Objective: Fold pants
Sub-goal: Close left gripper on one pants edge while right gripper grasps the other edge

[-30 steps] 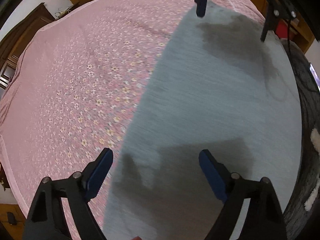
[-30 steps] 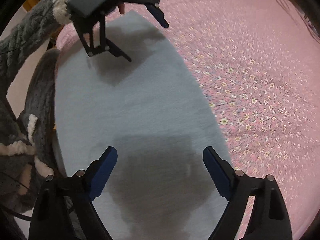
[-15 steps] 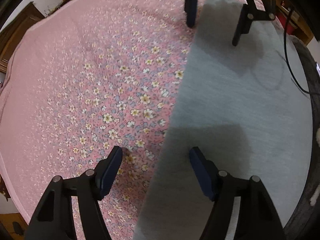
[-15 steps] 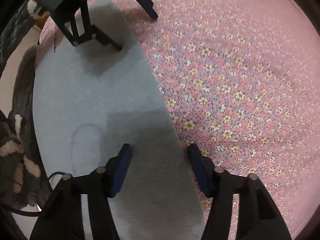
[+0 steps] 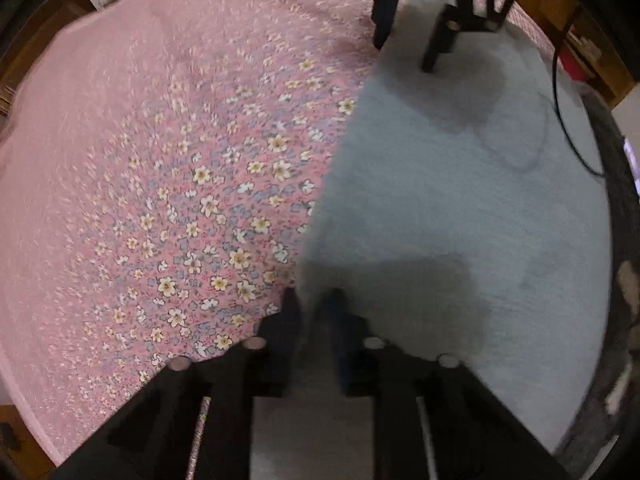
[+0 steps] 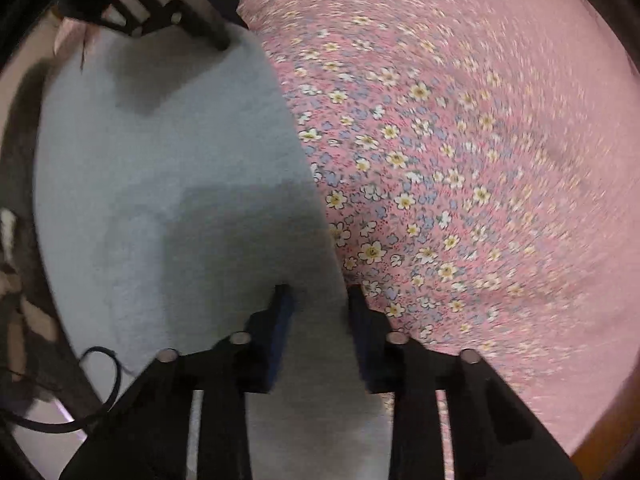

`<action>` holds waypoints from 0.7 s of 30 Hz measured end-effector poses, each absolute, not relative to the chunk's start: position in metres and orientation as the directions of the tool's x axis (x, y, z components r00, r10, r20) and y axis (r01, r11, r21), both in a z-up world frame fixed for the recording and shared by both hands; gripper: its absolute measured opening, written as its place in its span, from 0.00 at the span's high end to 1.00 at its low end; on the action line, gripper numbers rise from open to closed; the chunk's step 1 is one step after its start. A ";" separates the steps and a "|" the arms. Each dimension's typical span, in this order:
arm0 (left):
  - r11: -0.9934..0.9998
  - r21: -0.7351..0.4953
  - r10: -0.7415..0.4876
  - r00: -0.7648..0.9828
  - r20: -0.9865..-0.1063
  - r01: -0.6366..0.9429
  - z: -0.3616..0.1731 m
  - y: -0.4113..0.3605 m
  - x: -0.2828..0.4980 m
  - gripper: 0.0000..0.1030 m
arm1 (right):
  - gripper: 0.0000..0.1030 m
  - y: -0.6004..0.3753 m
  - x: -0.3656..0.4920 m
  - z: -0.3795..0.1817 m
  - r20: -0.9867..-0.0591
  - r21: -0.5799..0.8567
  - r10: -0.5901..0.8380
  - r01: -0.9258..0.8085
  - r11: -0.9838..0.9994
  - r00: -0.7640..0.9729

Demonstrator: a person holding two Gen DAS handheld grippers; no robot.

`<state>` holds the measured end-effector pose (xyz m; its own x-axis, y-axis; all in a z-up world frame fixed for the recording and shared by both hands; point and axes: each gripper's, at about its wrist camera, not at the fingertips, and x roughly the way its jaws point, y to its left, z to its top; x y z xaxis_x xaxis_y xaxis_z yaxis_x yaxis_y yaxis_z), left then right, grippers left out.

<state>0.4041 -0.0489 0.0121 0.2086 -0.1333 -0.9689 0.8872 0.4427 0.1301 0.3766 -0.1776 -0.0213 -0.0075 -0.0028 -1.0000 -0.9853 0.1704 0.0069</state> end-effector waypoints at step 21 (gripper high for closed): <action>0.418 0.610 -0.015 0.676 -0.737 0.674 0.086 -0.069 0.206 0.96 | 0.96 -0.159 0.188 0.024 -0.724 -0.689 0.040 -0.723 -0.049 0.688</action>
<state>0.2059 -0.0689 0.0863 0.6761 -0.0150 -0.7366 0.6735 0.4180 0.6096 0.1876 -0.1591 0.0244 0.6883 0.0396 -0.7243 -0.7227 -0.0486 -0.6895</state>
